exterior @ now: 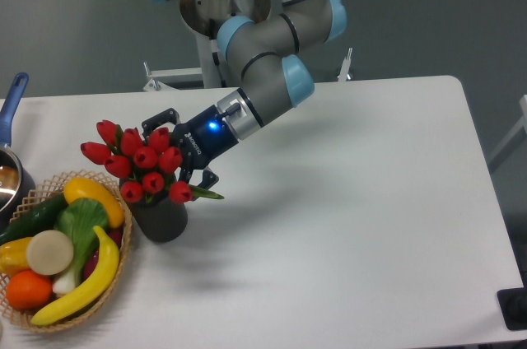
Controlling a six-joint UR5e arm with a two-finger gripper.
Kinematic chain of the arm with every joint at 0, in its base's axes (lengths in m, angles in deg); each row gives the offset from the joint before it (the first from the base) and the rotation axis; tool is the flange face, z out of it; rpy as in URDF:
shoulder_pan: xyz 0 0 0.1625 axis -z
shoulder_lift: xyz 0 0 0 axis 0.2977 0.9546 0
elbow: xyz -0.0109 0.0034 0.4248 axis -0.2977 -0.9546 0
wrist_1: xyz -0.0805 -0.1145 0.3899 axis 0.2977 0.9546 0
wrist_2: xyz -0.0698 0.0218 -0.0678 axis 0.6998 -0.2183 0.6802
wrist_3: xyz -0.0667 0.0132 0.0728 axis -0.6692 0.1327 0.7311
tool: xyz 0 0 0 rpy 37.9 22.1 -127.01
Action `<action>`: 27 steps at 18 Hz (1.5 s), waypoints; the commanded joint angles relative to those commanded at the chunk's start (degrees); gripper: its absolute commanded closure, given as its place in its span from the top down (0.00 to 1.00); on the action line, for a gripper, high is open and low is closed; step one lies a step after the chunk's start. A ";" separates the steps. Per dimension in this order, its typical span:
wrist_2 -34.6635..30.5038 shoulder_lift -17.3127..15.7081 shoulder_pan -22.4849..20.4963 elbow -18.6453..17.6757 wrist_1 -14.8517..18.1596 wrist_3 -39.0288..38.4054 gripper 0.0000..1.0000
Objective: Insert the flowers into the vase
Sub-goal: 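Push the tulips deeper into the vase and open the gripper, then lift the open gripper up away from the tulips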
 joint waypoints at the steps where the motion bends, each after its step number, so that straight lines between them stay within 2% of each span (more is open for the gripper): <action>1: 0.00 -0.35 -0.44 -0.09 0.00 0.00 1.00; 5: -2.45 -4.91 -3.60 -0.61 0.18 -0.17 1.00; 11: -8.35 -9.75 -7.12 -3.08 0.18 -0.09 1.00; 19: -11.15 -10.37 -7.30 -3.08 0.26 -1.58 1.00; 23: -18.61 -12.30 -7.47 -2.90 0.26 -1.67 1.00; 25: -24.93 -13.62 -7.82 -2.90 0.26 -1.67 1.00; 27: -32.92 -16.68 -8.35 -2.81 0.35 -1.67 1.00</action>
